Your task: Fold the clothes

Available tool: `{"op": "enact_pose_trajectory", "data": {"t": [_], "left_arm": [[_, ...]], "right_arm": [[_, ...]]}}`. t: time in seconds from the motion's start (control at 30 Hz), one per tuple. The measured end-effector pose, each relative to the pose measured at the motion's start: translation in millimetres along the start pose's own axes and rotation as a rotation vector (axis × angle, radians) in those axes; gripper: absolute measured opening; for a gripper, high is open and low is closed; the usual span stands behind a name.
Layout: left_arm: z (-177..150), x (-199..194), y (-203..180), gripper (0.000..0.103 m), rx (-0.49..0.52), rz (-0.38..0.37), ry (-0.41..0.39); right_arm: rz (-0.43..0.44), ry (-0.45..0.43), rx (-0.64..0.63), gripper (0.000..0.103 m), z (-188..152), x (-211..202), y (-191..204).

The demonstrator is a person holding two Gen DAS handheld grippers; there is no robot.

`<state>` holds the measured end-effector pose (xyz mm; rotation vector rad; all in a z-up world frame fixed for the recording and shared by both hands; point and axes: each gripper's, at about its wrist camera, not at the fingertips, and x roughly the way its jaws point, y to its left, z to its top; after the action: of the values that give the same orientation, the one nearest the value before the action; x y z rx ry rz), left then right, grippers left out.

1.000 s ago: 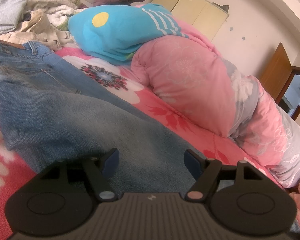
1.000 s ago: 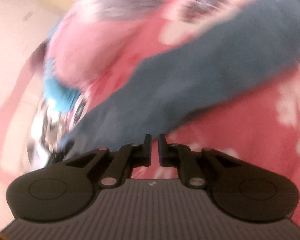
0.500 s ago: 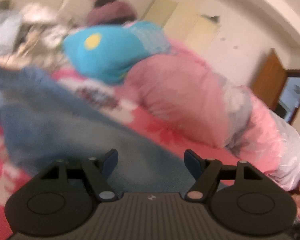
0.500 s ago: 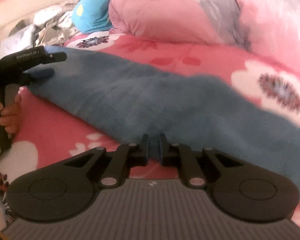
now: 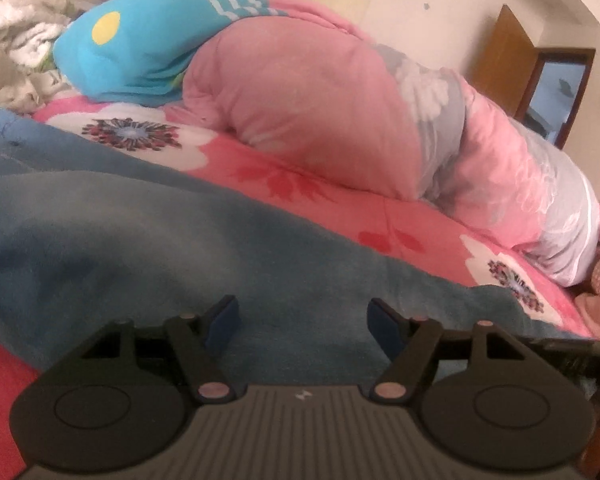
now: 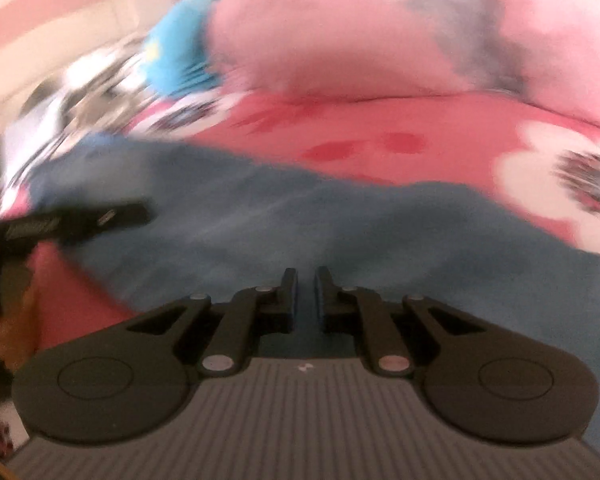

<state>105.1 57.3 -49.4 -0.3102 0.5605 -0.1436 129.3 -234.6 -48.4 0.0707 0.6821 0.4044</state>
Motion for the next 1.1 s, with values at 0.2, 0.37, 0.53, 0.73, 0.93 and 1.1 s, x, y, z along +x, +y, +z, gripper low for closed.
{"op": "enact_pose_trajectory", "data": {"t": [0.2, 0.37, 0.53, 0.73, 0.93, 1.1], "left_arm": [[0, 0, 0, 0.073, -0.003, -0.006, -0.002], [-1, -2, 3, 0.073, -0.017, -0.017, -0.010], [-1, -2, 8, 0.073, -0.048, -0.037, -0.021], [-2, -4, 13, 0.073, -0.077, -0.057, -0.032], [-2, -5, 17, 0.073, -0.097, -0.069, -0.036], [-2, -5, 13, 0.074, -0.074, -0.054, -0.029]], "right_arm": [[-0.166, -0.070, 0.331, 0.000, -17, -54, -117], [-0.370, -0.151, 0.477, 0.000, -45, -110, -192], [-0.605, -0.203, 0.554, 0.006, -55, -149, -204], [-0.268, -0.191, 0.015, 0.006, -17, -122, -80], [-0.159, -0.018, -0.211, 0.006, -45, -101, -49], [-0.380, -0.077, 0.097, 0.005, -76, -155, -160]]}}
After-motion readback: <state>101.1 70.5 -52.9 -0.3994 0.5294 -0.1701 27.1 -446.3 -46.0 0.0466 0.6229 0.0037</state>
